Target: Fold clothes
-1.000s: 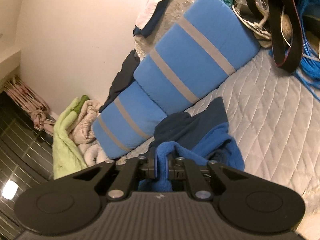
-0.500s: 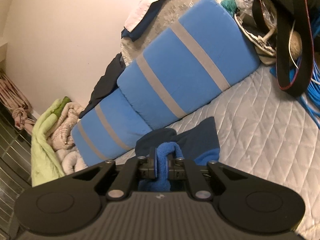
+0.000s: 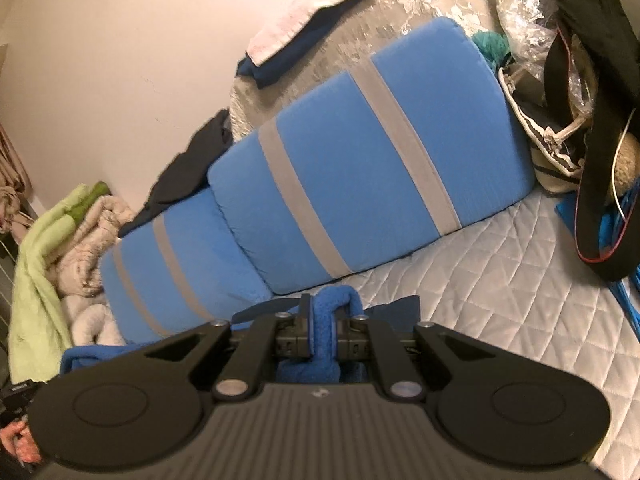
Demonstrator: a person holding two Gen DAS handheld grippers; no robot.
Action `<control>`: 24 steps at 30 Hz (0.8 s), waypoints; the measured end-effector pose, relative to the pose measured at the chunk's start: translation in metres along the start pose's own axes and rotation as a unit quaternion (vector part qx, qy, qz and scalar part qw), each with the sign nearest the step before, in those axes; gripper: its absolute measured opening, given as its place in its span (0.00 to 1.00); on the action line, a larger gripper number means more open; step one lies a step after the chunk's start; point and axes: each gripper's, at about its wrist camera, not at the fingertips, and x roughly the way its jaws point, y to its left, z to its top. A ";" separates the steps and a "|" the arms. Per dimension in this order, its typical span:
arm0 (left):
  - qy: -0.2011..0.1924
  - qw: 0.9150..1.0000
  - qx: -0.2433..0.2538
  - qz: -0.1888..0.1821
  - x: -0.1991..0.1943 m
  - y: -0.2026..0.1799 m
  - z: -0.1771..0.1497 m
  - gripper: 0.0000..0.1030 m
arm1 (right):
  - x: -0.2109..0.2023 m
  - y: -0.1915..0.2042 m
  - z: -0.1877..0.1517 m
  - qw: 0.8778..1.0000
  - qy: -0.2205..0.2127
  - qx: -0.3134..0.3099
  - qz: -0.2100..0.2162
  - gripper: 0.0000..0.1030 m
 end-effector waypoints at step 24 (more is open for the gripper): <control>0.039 0.993 -0.022 0.108 0.137 0.047 0.028 0.06 | 0.151 -0.044 -0.004 0.996 0.046 0.001 -0.078 0.08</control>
